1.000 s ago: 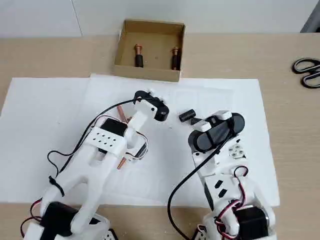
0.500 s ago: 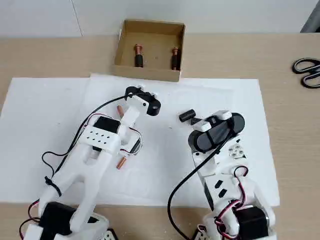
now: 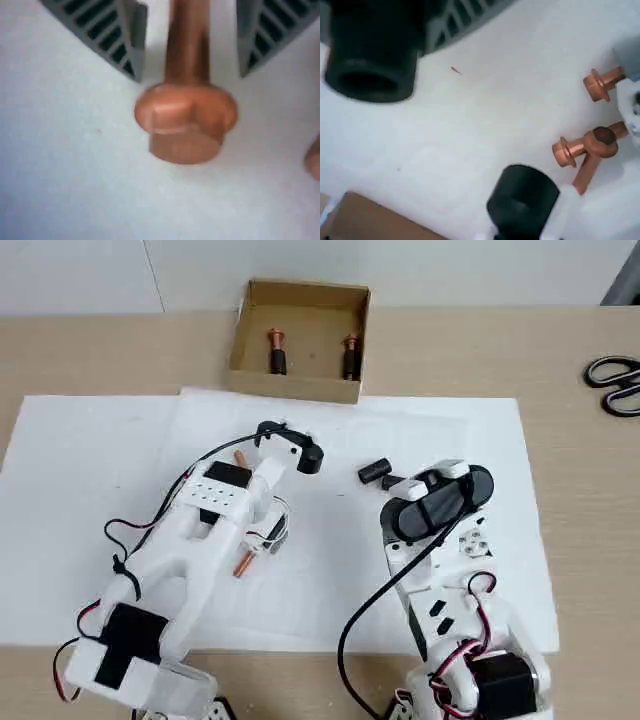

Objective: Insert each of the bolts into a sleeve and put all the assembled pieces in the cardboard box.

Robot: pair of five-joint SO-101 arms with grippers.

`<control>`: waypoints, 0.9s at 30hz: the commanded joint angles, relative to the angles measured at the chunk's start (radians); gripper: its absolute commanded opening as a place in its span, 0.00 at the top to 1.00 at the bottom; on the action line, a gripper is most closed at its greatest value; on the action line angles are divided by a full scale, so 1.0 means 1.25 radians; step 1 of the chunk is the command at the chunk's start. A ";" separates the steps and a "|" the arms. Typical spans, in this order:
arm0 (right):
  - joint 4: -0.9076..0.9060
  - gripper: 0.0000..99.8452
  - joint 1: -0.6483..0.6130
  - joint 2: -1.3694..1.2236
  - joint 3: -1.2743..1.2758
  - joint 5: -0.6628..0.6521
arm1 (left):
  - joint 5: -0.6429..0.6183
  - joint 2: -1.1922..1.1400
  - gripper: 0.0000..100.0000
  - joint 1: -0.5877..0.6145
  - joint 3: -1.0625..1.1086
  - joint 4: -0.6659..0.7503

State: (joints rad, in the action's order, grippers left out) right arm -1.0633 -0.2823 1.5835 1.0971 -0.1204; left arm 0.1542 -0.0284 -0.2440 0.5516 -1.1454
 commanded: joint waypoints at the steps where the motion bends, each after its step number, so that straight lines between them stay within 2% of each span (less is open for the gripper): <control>1: 0.018 1.00 0.007 -0.001 -0.048 0.009 | -0.009 -0.004 0.88 0.002 -0.042 0.017; 7: 0.019 1.00 0.007 -0.001 -0.048 0.009 | -0.007 0.002 1.00 -0.006 -0.042 0.014; 10: 0.019 1.00 0.007 0.001 -0.065 0.006 | -0.007 0.002 0.99 -0.018 -0.060 -0.018; 13: 0.019 1.00 0.007 0.001 -0.095 0.005 | -0.007 0.004 0.99 -0.031 -0.142 -0.112; 21: -0.041 1.00 0.001 0.008 -0.135 0.004 | -0.009 0.004 0.99 -0.043 -0.511 -0.481; 24: -0.093 1.00 0.001 0.008 -0.149 0.005 | -0.009 0.023 0.99 -0.037 -0.579 -0.486; 27: -0.139 1.00 0.001 0.008 -0.158 0.005 | -0.039 0.137 0.99 -0.042 -0.606 -0.484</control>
State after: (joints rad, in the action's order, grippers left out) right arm -1.1999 -0.2839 1.5850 0.9605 -0.1204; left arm 0.1450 -0.0038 -0.2900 -0.1266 -1.7254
